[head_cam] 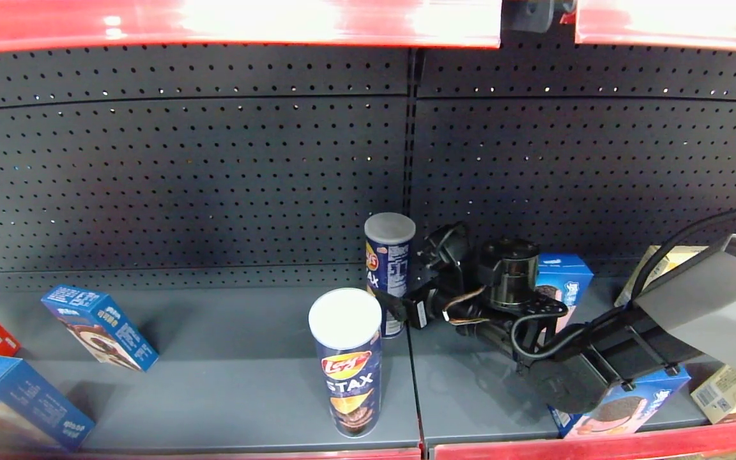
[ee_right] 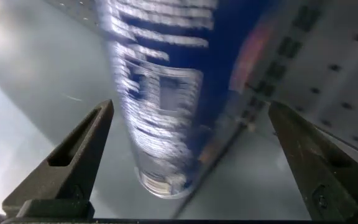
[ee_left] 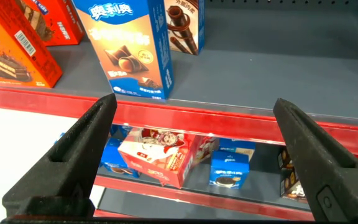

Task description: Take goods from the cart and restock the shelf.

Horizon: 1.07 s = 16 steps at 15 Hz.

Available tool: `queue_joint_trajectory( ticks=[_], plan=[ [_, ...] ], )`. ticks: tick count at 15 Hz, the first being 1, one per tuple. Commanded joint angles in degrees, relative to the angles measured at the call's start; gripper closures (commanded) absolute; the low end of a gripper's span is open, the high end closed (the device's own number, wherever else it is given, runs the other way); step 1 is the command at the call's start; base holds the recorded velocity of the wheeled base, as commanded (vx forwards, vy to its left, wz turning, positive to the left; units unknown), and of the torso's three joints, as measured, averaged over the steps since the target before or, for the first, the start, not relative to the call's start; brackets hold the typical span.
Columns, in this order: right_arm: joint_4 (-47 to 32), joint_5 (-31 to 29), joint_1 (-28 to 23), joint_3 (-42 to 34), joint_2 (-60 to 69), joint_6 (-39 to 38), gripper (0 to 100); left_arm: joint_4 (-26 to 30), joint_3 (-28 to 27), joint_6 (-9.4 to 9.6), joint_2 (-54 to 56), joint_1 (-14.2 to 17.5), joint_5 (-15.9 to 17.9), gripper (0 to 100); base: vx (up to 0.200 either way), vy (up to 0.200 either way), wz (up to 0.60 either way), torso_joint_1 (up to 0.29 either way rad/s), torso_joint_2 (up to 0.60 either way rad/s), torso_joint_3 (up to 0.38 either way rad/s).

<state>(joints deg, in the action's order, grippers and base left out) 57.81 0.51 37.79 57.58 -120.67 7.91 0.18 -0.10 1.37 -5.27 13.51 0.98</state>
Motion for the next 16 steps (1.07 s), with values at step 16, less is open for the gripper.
queue_joint_trajectory(
  ticks=[16],
  plan=[
    [0.02,-4.64,-0.44,-3.79,4.66,2.20,0,-0.01,0.01,0.04,-0.01,0.03,-0.01,0,0.000,0.000,0.00,0.000,0.00,0.000]
  ],
)
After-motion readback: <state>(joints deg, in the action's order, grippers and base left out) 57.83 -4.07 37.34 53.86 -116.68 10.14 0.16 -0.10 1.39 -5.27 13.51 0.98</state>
